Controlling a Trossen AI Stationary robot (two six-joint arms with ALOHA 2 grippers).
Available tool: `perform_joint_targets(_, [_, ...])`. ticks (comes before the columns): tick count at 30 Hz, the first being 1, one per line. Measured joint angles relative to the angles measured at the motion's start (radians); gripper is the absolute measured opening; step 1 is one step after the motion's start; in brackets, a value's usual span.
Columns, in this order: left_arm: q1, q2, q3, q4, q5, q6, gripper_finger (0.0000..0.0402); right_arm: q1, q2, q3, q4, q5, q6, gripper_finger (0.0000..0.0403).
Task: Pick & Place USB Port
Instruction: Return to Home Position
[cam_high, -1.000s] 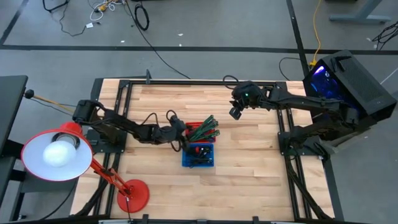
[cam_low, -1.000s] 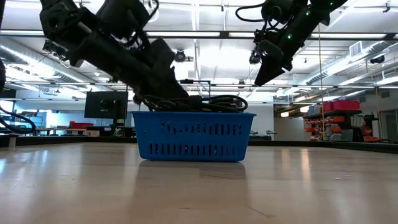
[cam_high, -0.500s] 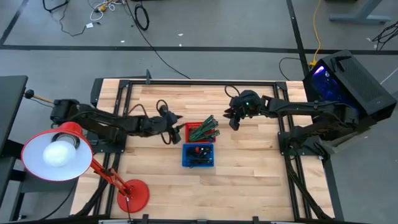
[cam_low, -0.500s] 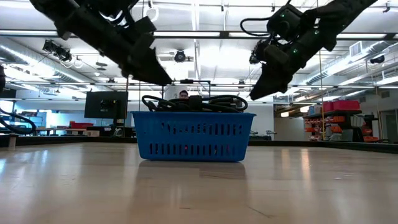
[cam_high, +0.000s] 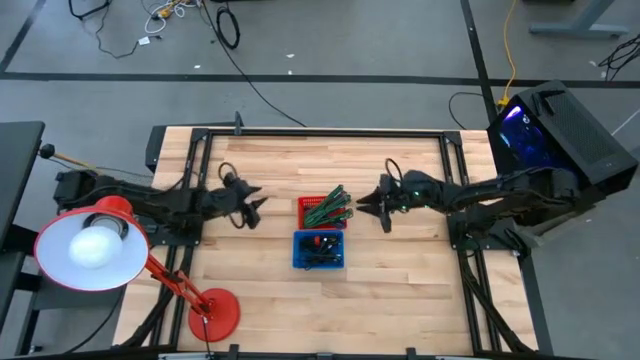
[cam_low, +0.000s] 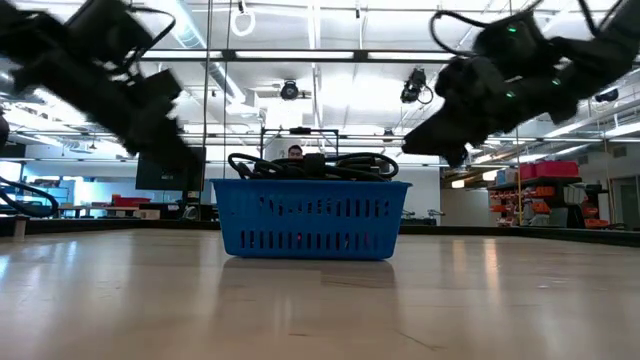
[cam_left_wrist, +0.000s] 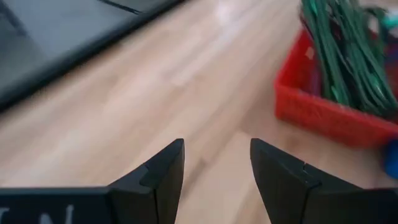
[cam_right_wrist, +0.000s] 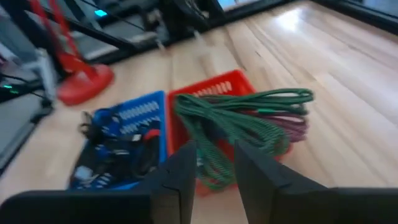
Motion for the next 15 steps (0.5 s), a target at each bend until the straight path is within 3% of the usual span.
perform_joint_targets(5, [-0.023,-0.113,-0.152,0.122,0.088,-0.04,0.0188,0.058,0.0,-0.142,0.309,-0.002,0.03,0.0111])
perform_joint_targets(9, [-0.054,-0.166,-0.242,0.232,0.12,0.05,0.0188,0.115,0.0,-0.232,0.496,0.006,0.032,0.0111])
perform_joint_targets(15, [-0.062,-0.182,-0.242,0.234,0.084,0.079,0.0188,0.183,0.0,-0.297,0.543,0.116,0.105,0.0111])
